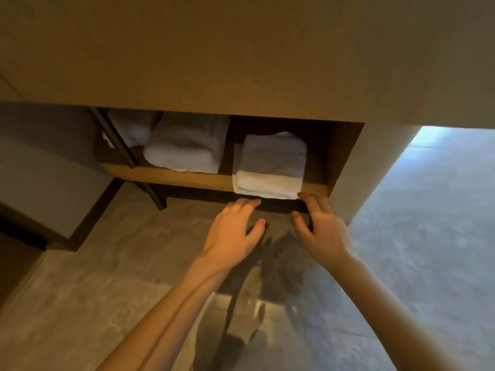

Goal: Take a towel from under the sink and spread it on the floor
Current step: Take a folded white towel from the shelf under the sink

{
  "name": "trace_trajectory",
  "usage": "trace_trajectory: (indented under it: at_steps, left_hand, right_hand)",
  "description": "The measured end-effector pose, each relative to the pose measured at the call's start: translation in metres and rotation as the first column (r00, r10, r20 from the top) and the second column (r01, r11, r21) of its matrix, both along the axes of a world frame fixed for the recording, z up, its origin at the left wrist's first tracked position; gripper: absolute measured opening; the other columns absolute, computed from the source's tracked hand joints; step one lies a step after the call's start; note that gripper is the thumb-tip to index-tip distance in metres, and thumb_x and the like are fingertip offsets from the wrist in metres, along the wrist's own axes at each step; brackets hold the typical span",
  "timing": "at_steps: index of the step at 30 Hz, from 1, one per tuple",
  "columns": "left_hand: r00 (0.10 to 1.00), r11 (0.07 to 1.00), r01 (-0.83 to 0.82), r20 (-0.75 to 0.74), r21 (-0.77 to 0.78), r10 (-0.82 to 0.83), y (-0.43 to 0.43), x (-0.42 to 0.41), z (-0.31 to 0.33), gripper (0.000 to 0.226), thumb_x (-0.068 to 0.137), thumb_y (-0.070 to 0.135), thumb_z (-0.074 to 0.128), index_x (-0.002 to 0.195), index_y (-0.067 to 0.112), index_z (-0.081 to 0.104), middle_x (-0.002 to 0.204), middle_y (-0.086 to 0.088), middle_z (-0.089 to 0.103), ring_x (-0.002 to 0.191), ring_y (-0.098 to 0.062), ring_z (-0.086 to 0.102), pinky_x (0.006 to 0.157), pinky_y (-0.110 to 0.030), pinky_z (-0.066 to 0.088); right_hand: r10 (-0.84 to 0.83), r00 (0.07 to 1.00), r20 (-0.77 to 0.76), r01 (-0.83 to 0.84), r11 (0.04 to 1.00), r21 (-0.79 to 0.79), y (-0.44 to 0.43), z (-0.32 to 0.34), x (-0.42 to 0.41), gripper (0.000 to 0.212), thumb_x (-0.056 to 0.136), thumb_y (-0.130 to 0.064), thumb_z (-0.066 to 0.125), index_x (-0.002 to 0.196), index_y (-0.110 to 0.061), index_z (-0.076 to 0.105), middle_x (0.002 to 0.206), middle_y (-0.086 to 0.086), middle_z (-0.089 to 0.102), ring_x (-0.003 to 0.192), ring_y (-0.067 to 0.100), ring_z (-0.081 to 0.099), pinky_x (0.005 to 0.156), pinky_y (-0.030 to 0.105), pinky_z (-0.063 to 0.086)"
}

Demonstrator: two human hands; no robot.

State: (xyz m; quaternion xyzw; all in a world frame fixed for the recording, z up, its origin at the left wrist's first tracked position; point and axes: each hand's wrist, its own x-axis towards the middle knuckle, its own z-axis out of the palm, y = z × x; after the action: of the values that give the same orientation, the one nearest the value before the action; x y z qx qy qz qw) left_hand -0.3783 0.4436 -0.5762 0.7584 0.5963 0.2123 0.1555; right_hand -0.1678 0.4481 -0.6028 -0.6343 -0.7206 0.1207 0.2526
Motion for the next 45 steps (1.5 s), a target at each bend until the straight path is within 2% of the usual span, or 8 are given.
trace_trajectory:
  at_steps: [8,11,20,31,35,38,42,45]
  left_hand:
    - [0.988,0.998,-0.046,0.151,0.052,0.038,0.057,-0.013,-0.069,0.047,0.095,0.039,0.054,0.140,0.030,0.045,0.143,0.005,0.046,0.130,-0.017,0.042,0.099,-0.028,0.037]
    - [0.969,0.994,-0.111,0.223,0.005,0.107,0.079,-0.011,-0.072,0.051,0.092,0.043,0.059,0.140,0.032,0.042,0.144,0.004,0.042,0.126,-0.021,0.047,0.099,-0.039,0.046]
    - [0.887,0.966,-0.188,0.391,-0.179,0.245,0.135,-0.008,-0.101,0.063,0.089,0.057,0.058,0.143,0.041,0.030,0.149,-0.004,0.017,0.132,-0.035,0.039,0.098,-0.035,0.040]
    - [0.704,0.932,-0.281,0.612,-0.227,0.361,0.131,0.008,-0.117,0.034,0.095,0.025,0.060,0.129,0.024,0.055,0.139,-0.010,0.039,0.118,-0.028,0.049,0.090,-0.026,0.040]
    - [0.704,0.954,-0.251,0.645,-0.163,0.296,0.110,0.004,-0.124,0.027,0.095,0.020,0.061,0.122,0.022,0.059,0.132,-0.008,0.046,0.098,-0.009,0.048,0.082,-0.014,0.039]
    - [0.718,0.968,-0.206,0.650,-0.145,0.250,0.099,-0.002,-0.129,0.022,0.093,0.021,0.063,0.114,0.027,0.059,0.124,-0.007,0.045,0.092,-0.009,0.047,0.073,-0.007,0.036]
    - [0.706,0.946,-0.190,0.633,-0.263,0.318,0.103,-0.008,-0.131,0.026,0.091,0.036,0.064,0.113,0.037,0.051,0.125,-0.002,0.029,0.110,-0.018,0.031,0.086,-0.026,0.032]
    - [0.587,0.931,-0.020,0.750,-0.363,0.305,0.111,-0.009,-0.124,0.034,0.095,0.036,0.058,0.123,0.037,0.038,0.138,-0.005,0.037,0.112,-0.019,0.044,0.083,-0.026,0.043]
  right_hand:
    - [0.002,1.000,-0.016,0.000,0.997,0.076,0.053,-0.064,0.000,0.061,0.089,-0.065,0.026,0.143,-0.038,0.032,0.145,-0.005,0.047,0.123,0.017,0.052,0.089,0.024,0.042]
    - [0.037,0.994,-0.104,-0.026,0.994,0.106,0.066,-0.067,0.001,0.056,0.095,-0.059,0.030,0.146,-0.039,0.030,0.149,-0.003,0.042,0.120,0.018,0.054,0.087,0.022,0.042]
    - [-0.034,0.942,-0.334,0.020,0.999,-0.043,0.111,-0.091,0.000,0.046,0.102,-0.046,0.037,0.147,-0.037,0.030,0.148,0.003,0.037,0.126,0.023,0.044,0.094,0.025,0.034]
    - [-0.145,0.879,-0.454,0.115,0.989,-0.094,0.116,-0.095,-0.007,0.034,0.100,-0.025,0.052,0.133,-0.017,0.055,0.144,0.012,0.036,0.128,0.028,0.041,0.099,0.020,0.028]
    - [-0.168,0.820,-0.548,0.135,0.986,-0.100,0.098,-0.102,0.000,0.033,0.098,-0.028,0.057,0.129,-0.021,0.059,0.140,0.005,0.044,0.127,0.026,0.045,0.110,0.034,0.038]
    - [-0.152,0.781,-0.606,0.109,0.988,-0.108,0.083,-0.109,0.005,0.033,0.097,-0.027,0.059,0.129,-0.021,0.058,0.135,-0.001,0.053,0.122,0.022,0.051,0.106,0.040,0.046]
    - [-0.133,0.739,-0.661,0.078,0.991,-0.112,0.077,-0.116,0.011,0.031,0.094,-0.028,0.062,0.125,-0.023,0.059,0.129,-0.005,0.055,0.113,0.015,0.054,0.096,0.031,0.053]
    - [-0.121,0.649,-0.751,0.031,0.991,-0.133,0.077,-0.118,0.012,0.024,0.094,-0.021,0.064,0.117,-0.024,0.059,0.121,-0.009,0.053,0.104,0.012,0.055,0.071,0.016,0.056]
